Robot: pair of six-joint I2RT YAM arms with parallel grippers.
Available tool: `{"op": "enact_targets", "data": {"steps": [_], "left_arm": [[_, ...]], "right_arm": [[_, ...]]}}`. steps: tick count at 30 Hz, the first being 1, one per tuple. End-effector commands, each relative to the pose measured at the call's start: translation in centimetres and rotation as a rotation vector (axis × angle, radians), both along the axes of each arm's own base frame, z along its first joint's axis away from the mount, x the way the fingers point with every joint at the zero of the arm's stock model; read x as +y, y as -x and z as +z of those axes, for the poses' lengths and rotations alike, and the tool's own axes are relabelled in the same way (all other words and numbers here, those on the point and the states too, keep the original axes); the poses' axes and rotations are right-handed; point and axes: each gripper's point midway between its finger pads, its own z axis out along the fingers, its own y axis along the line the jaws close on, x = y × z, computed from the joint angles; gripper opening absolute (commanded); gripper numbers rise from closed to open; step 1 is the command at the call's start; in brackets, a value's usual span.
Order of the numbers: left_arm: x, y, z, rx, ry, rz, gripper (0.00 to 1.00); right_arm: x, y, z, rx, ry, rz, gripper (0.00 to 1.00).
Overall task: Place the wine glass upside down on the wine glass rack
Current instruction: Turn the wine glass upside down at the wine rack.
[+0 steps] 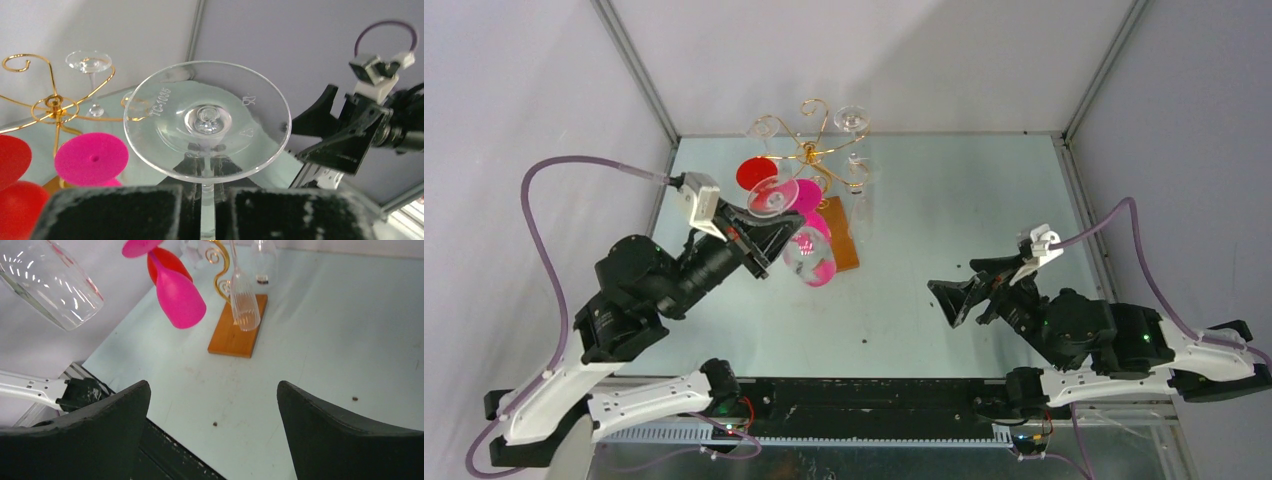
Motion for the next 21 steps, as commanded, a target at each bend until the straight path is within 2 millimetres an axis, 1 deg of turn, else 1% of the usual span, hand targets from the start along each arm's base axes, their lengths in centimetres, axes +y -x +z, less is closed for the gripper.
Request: {"op": "enact_targets", "data": {"steps": [1, 2, 3, 4, 5, 6, 7, 8, 9, 10, 11, 13, 14, 15, 16, 17, 18, 19, 21], "left_arm": [[0.3, 1.1, -1.9, -0.081, -0.115, -0.053, 0.0], [0.5, 1.2, -2.7, -0.089, -0.129, -0.057, 0.0], [0.5, 1.4, -2.9, -0.103, -0.132, -0.066, 0.0], [0.7, 1.6, -3.5, -0.106, -0.135, -0.07, 0.0], [0.6, 1.8, -3.7, -0.122, -0.134, -0.083, 0.0], [0.7, 2.1, -4.5, -0.126, -0.14, -0.093, 0.0], [0.6, 2.5, -4.7, -0.138, -0.14, -0.117, 0.0], [0.6, 2.7, -5.6, -0.14, -0.15, -0.13, 0.0], [0.6, 3.2, -6.0, -0.15, -0.154, -0.152, 0.0], [0.3, 3.4, -7.1, -0.143, -0.176, -0.176, 0.0], [0.4, 3.6, -7.7, -0.141, -0.188, -0.181, 0.0], [0.1, 3.8, -9.7, -0.118, -0.231, -0.207, 0.0], [-0.3, 4.1, -10.9, -0.106, -0.254, -0.233, 0.0], [-0.4, 4.2, -12.2, -0.095, -0.279, -0.246, 0.0], [-0.6, 4.3, -12.7, -0.093, -0.288, -0.26, 0.0], [-0.7, 4.3, -13.7, -0.085, -0.302, -0.265, 0.0], [-0.8, 4.3, -14.1, -0.088, -0.307, -0.269, 0.0], [-0.8, 4.2, -14.9, -0.08, -0.32, -0.268, 0.0], [-0.8, 4.1, -15.9, -0.077, -0.338, -0.264, 0.0]], "right_arm": [[0.0, 0.5, -2.5, 0.108, 0.013, -0.005, 1.0], [0.0, 0.6, -2.9, 0.129, 0.012, -0.011, 1.0], [0.2, 0.8, -3.2, 0.142, 0.015, 0.001, 1.0], [0.4, 0.9, -3.4, 0.155, 0.008, 0.011, 0.99], [0.8, 1.3, -3.9, 0.168, 0.013, 0.031, 1.0], [1.2, 1.4, -3.9, 0.177, -0.004, 0.044, 1.0], [1.7, 1.8, -4.6, 0.191, 0.006, 0.072, 1.0], [2.2, 2.0, -4.9, 0.194, 0.003, 0.087, 1.0], [2.7, 2.3, -5.0, 0.206, -0.005, 0.111, 1.0], [2.9, 2.4, -5.4, 0.216, -0.003, 0.115, 1.0], [3.3, 2.5, -5.5, 0.226, -0.004, 0.126, 1.0], [3.7, 2.6, -5.9, 0.251, -0.01, 0.135, 1.0], [4.1, 3.0, -6.2, 0.266, -0.004, 0.157, 1.0], [4.3, 2.8, -6.2, 0.274, -0.012, 0.154, 1.0], [4.6, 2.9, -6.4, 0.287, -0.009, 0.169, 1.0], [4.9, 3.0, -6.3, 0.289, -0.018, 0.181, 1.0], [5.3, 3.2, -6.6, 0.301, -0.012, 0.2, 1.0], [5.5, 3.2, -6.5, 0.303, -0.021, 0.21, 1.0], [6.2, 3.5, -6.5, 0.317, -0.033, 0.239, 1.0]]}}
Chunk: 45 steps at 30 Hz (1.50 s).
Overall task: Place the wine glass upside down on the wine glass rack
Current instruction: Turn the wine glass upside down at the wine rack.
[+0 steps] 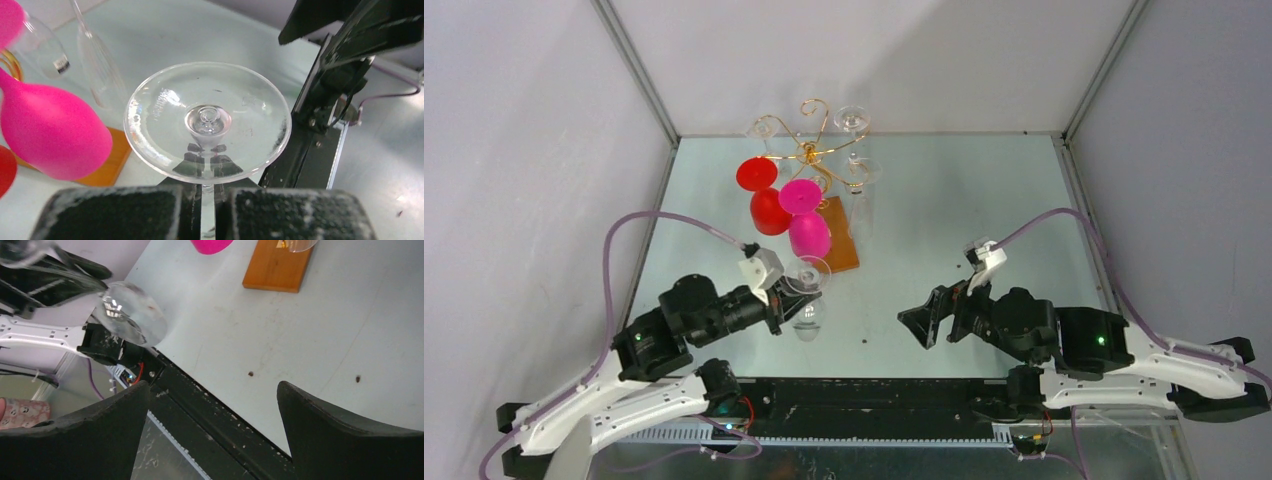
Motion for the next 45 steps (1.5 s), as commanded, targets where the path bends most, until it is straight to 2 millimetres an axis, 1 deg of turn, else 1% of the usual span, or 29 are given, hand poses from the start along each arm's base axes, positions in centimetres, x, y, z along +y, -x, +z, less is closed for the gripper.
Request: {"op": "enact_targets", "data": {"steps": [1, 4, 5, 6, 7, 9, 11, 12, 15, 16, 18, 19, 20, 21, 22, 23, 24, 25, 26, 27, 29, 30, 33, 35, 37, 39, 40, 42, 45], "left_arm": [[-0.2, 0.4, -0.1, -0.057, 0.005, -0.043, 0.0], [-0.5, 0.8, -1.3, -0.064, -0.018, -0.075, 0.0], [-0.6, 0.9, -1.2, -0.08, -0.014, -0.086, 0.0], [-0.8, 1.0, -1.9, -0.078, -0.021, -0.101, 0.0], [-0.9, 1.2, -1.6, -0.092, -0.003, -0.11, 0.0], [-1.1, 1.3, -2.3, -0.119, -0.011, -0.13, 0.0], [-1.2, 1.4, -2.5, -0.145, -0.01, -0.149, 0.0], [-1.3, 1.6, -2.4, -0.167, -0.008, -0.166, 0.0], [-1.6, 2.2, -2.5, -0.212, -0.006, -0.212, 0.0], [-1.6, 2.3, -2.3, -0.24, -0.001, -0.221, 0.0], [-1.7, 2.7, -2.2, -0.275, 0.0, -0.254, 0.0], [-1.8, 3.0, -2.3, -0.285, 0.0, -0.272, 0.0], [-1.8, 3.1, -2.1, -0.304, 0.001, -0.279, 0.0], [-1.8, 3.3, -2.0, -0.313, 0.003, -0.292, 0.0], [-1.8, 3.3, -1.9, -0.328, 0.002, -0.298, 0.0], [-1.9, 3.5, -1.7, -0.337, 0.005, -0.309, 0.0], [-1.9, 3.6, -1.6, -0.348, 0.005, -0.316, 0.0], [-1.8, 3.7, -1.5, -0.354, 0.008, -0.318, 0.0], [-1.8, 3.7, -1.4, -0.359, 0.01, -0.322, 0.0], [-1.8, 3.8, -1.4, -0.362, 0.012, -0.324, 0.0], [-1.8, 3.9, -1.3, -0.362, 0.014, -0.33, 0.0], [-1.8, 3.9, -1.3, -0.362, 0.016, -0.331, 0.0], [-1.7, 4.1, -1.2, -0.36, 0.019, -0.335, 0.0], [-1.7, 4.2, -1.2, -0.362, 0.022, -0.335, 0.0], [-1.5, 4.3, -1.1, -0.367, 0.026, -0.337, 0.0], [-1.5, 4.4, -1.1, -0.371, 0.03, -0.343, 0.0], [-1.5, 4.6, -1.1, -0.372, 0.032, -0.349, 0.0], [-1.5, 4.6, -1.1, -0.367, 0.04, -0.351, 0.0], [-1.5, 4.8, -1.0, -0.364, 0.049, -0.354, 0.0]], "right_arm": [[2.4, 1.3, 0.9, 0.064, -0.09, 0.099, 1.0], [3.3, 1.5, 1.6, 0.094, -0.14, 0.131, 1.0], [3.7, 1.8, 2.1, 0.108, -0.17, 0.157, 1.0], [4.0, 1.9, 2.4, 0.117, -0.184, 0.17, 1.0], [4.4, 2.2, 3.0, 0.135, -0.22, 0.194, 1.0], [5.0, 2.7, 4.1, 0.164, -0.279, 0.228, 1.0], [5.7, 3.2, 5.0, 0.193, -0.332, 0.253, 0.99], [6.0, 3.4, 5.1, 0.21, -0.34, 0.266, 0.98], [7.1, 3.8, 6.1, 0.257, -0.405, 0.283, 0.95], [7.5, 3.9, 6.1, 0.269, -0.408, 0.295, 0.95], [8.4, 4.1, 6.9, 0.285, -0.451, 0.315, 0.93], [9.0, 4.1, 6.8, 0.297, -0.451, 0.319, 0.92], [9.4, 4.1, 7.3, 0.305, -0.478, 0.324, 0.92], [10.1, 4.5, 7.0, 0.324, -0.473, 0.352, 0.91], [10.5, 4.6, 7.6, 0.331, -0.501, 0.365, 0.9], [11.2, 4.7, 7.3, 0.345, -0.495, 0.378, 0.89], [11.6, 4.7, 7.8, 0.348, -0.519, 0.388, 0.89], [12.1, 4.8, 7.5, 0.359, -0.513, 0.397, 0.88], [12.4, 4.8, 7.8, 0.361, -0.53, 0.403, 0.88], [12.8, 4.7, 7.5, 0.368, -0.527, 0.403, 0.88], [13.2, 4.7, 7.7, 0.37, -0.54, 0.409, 0.87], [13.3, 4.7, 8.2, 0.366, -0.558, 0.414, 0.87], [13.8, 4.6, 8.2, 0.372, -0.564, 0.416, 0.85], [14.0, 4.5, 7.9, 0.379, -0.56, 0.414, 0.81], [14.0, 4.4, 7.4, 0.393, -0.548, 0.404, 0.74], [14.1, 4.1, 6.9, 0.412, -0.535, 0.391, 0.64], [14.1, 3.9, 6.7, 0.418, -0.53, 0.384, 0.57], [14.2, 3.8, 6.4, 0.431, -0.523, 0.38, 0.52], [14.2, 3.5, 6.2, 0.434, -0.519, 0.374, 0.5]]}}
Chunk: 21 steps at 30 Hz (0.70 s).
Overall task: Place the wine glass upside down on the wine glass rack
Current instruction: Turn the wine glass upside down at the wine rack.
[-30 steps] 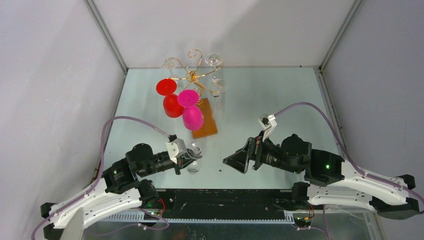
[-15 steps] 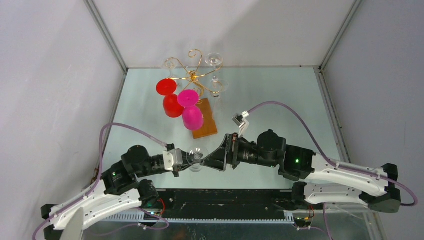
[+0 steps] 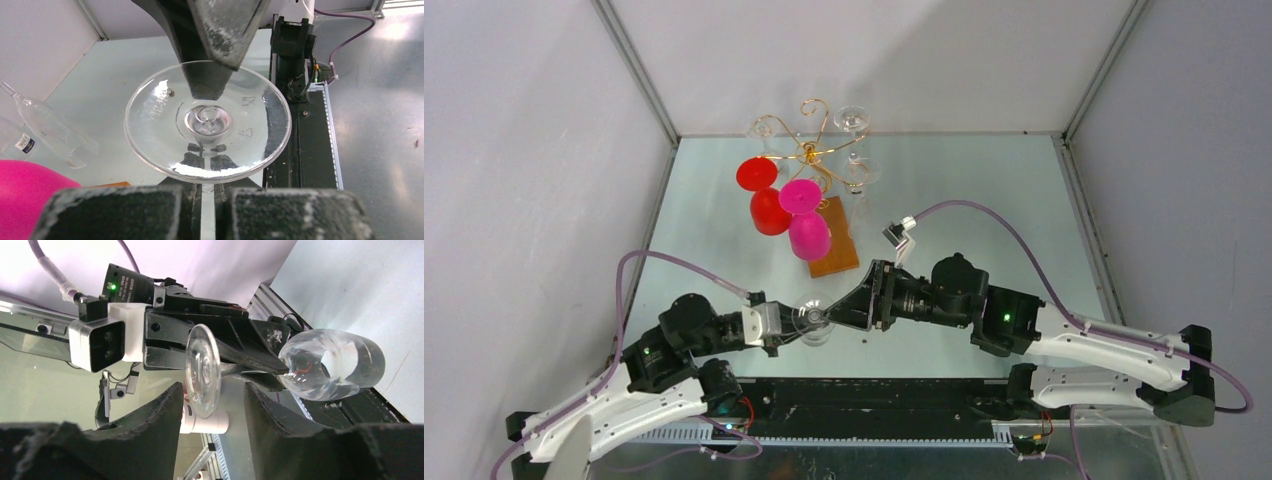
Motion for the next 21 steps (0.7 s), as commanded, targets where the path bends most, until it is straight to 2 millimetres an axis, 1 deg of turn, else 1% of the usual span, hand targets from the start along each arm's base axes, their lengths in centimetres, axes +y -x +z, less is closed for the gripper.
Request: {"op": "enact_targets", "data": {"steps": [1, 2, 4, 5, 6, 7, 8, 11, 14, 17, 18, 19, 20, 21], "left_arm": [[-0.2, 0.6, 2.4, -0.063, 0.086, -0.035, 0.0], [-0.2, 0.6, 2.4, -0.062, 0.083, -0.037, 0.0], [-0.3, 0.7, 2.2, -0.057, 0.075, -0.041, 0.0], [-0.3, 0.7, 2.1, -0.057, 0.07, -0.043, 0.0], [-0.2, 0.7, 2.0, -0.056, 0.068, -0.044, 0.0], [-0.2, 0.7, 1.9, -0.056, 0.064, -0.044, 0.0], [-0.2, 0.7, 1.9, -0.057, 0.064, -0.043, 0.0], [-0.2, 0.7, 1.9, -0.057, 0.064, -0.043, 0.01], [-0.1, 0.6, 2.1, -0.06, 0.063, -0.037, 0.04], [0.0, 0.6, 1.9, -0.061, 0.053, -0.036, 0.04], [0.0, 0.6, 1.8, -0.059, 0.048, -0.037, 0.04], [-0.1, 0.7, 1.7, -0.055, 0.045, -0.04, 0.03], [-0.1, 0.7, 1.6, -0.052, 0.041, -0.043, 0.02], [-0.2, 0.7, 1.5, -0.05, 0.039, -0.046, 0.01]], "right_arm": [[0.1, -0.2, 0.7, 0.008, -0.026, 0.005, 0.49], [0.1, -0.3, 0.7, 0.009, -0.025, 0.004, 0.47], [0.1, -0.4, 0.6, 0.012, -0.024, 0.0, 0.39], [0.1, -0.5, 0.6, 0.012, -0.023, 0.0, 0.32], [0.0, -0.5, 0.0, 0.02, 0.001, 0.0, 0.26], [0.0, -0.4, -0.2, 0.021, 0.006, 0.004, 0.23], [0.0, -0.5, -0.3, 0.023, 0.011, 0.005, 0.17], [0.1, -0.4, -0.4, 0.027, 0.013, 0.01, 0.09], [0.0, -0.5, -0.5, 0.026, 0.017, 0.003, 0.0], [-0.1, -0.4, -0.5, 0.025, 0.019, 0.003, 0.0], [-0.1, -0.4, -0.5, 0.027, 0.019, 0.008, 0.01], [-0.1, -0.3, -0.5, 0.032, 0.017, 0.011, 0.04], [0.0, -0.1, -0.5, 0.037, 0.018, 0.023, 0.11], [0.2, -0.1, -0.6, 0.045, 0.018, 0.026, 0.15]]}}
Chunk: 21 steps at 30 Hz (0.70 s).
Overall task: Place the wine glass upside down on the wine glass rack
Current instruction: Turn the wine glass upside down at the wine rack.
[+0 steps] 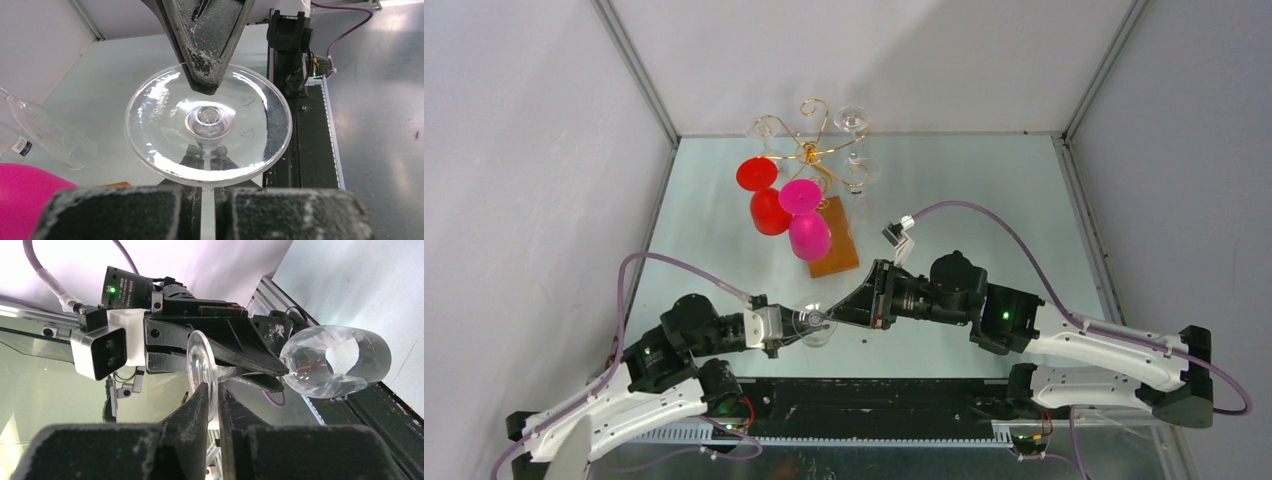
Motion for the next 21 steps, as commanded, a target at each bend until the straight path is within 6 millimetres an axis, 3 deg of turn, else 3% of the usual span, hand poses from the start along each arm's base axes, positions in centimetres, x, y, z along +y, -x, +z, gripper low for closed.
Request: {"op": "enact_targets", "data": {"steps": [1, 2, 6, 9, 12, 14, 21], "left_arm": [[-0.14, 0.51, 1.8, -0.028, 0.05, -0.028, 0.0], [-0.17, 0.55, 1.73, -0.026, 0.048, -0.031, 0.0], [-0.15, 0.48, 1.77, -0.032, 0.046, -0.028, 0.0], [-0.1, 0.51, 1.7, -0.033, 0.042, -0.03, 0.0], [0.0, 0.58, 1.66, -0.032, 0.038, -0.03, 0.0], [0.1, 0.62, 1.64, -0.032, 0.035, -0.03, 0.0], [0.12, 0.5, 1.24, -0.034, 0.019, -0.026, 0.0]], "right_arm": [[0.33, 0.38, -0.32, -0.001, 0.01, 0.033, 0.22], [0.51, 0.4, -0.54, 0.013, 0.014, 0.035, 0.3], [1.14, 0.78, -1.01, 0.049, 0.018, 0.062, 0.42], [1.29, 0.8, -1.16, 0.056, 0.021, 0.065, 0.4], [0.96, 0.41, -1.06, 0.052, 0.024, 0.034, 0.28], [0.73, 0.47, -0.92, 0.048, 0.023, 0.033, 0.26], [0.36, 0.81, -0.41, 0.047, 0.01, 0.05, 0.42]]}}
